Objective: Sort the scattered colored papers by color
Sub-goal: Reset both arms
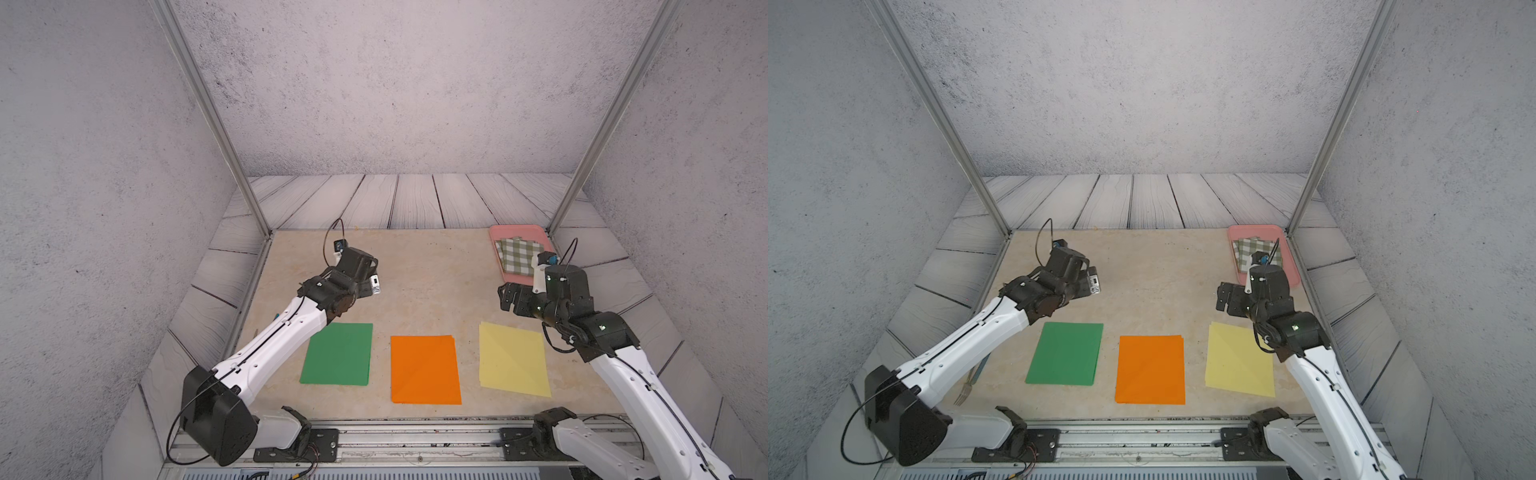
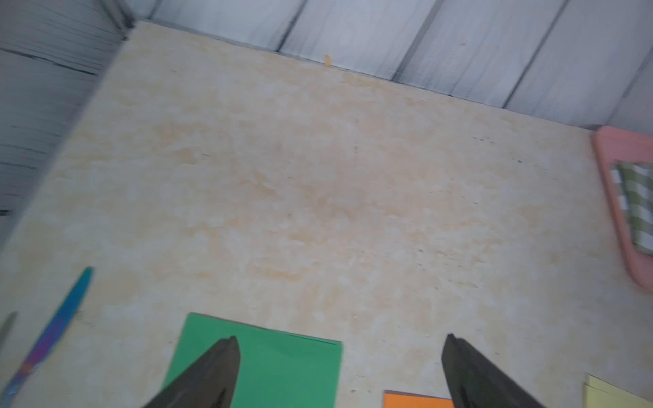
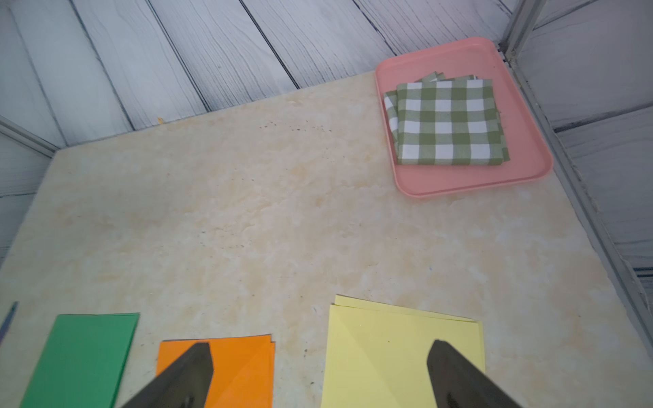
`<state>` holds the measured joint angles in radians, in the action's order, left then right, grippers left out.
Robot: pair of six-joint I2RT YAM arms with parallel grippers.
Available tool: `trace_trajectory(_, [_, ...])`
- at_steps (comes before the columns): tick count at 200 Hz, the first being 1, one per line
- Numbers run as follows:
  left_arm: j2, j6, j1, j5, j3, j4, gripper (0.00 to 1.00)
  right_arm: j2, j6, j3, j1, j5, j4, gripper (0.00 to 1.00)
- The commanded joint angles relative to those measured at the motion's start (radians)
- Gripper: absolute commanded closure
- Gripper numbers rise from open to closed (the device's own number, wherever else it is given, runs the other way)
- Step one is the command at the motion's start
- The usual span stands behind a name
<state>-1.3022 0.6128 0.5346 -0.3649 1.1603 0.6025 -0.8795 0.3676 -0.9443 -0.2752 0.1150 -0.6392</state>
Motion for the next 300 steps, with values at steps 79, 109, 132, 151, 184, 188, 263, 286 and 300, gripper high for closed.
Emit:
trace_trajectory(79, [0.280, -0.318, -0.429, -0.137, -0.483, -0.335, 0.04, 0.054, -0.154, 0.495, 0.083, 0.232, 0.674, 0.01])
trace_trajectory(109, [0.217, -0.366, -0.471, -0.123, -0.488, -0.415, 0.04, 0.003, -0.209, 0.592, 0.121, 0.161, 0.850, 0.01])
trace_trajectory(132, [0.148, -0.350, -0.516, -0.083, -0.484, -0.448, 0.04, -0.068, -0.256, 0.603, 0.149, 0.125, 0.968, 0.01])
trace_trajectory(151, [0.108, -0.331, -0.550, -0.045, -0.482, -0.488, 0.04, -0.182, -0.308, 0.624, 0.190, 0.081, 1.148, 0.01])
trace_trajectory(184, [0.062, -0.372, -0.609, 0.038, -0.492, -0.600, 0.04, -0.433, -0.299, 0.591, 0.252, -0.021, 1.355, 0.01])
trace_trajectory(188, [0.053, -0.377, -0.615, 0.046, -0.494, -0.612, 0.04, -0.460, -0.299, 0.589, 0.256, -0.024, 1.380, 0.01])
trace_trajectory(263, [-0.157, -0.377, -0.707, 0.256, -0.498, -0.876, 0.04, -0.652, -0.291, 0.505, 0.299, -0.115, 1.397, 0.01])
trace_trajectory(286, [-0.201, -0.362, -0.705, 0.281, -0.484, -0.906, 0.04, -0.654, -0.291, 0.503, 0.300, -0.115, 1.395, 0.01])
trace_trajectory(300, [-0.217, -0.370, -0.704, 0.288, -0.471, -0.894, 0.04, -0.653, -0.291, 0.501, 0.300, -0.115, 1.393, 0.01])
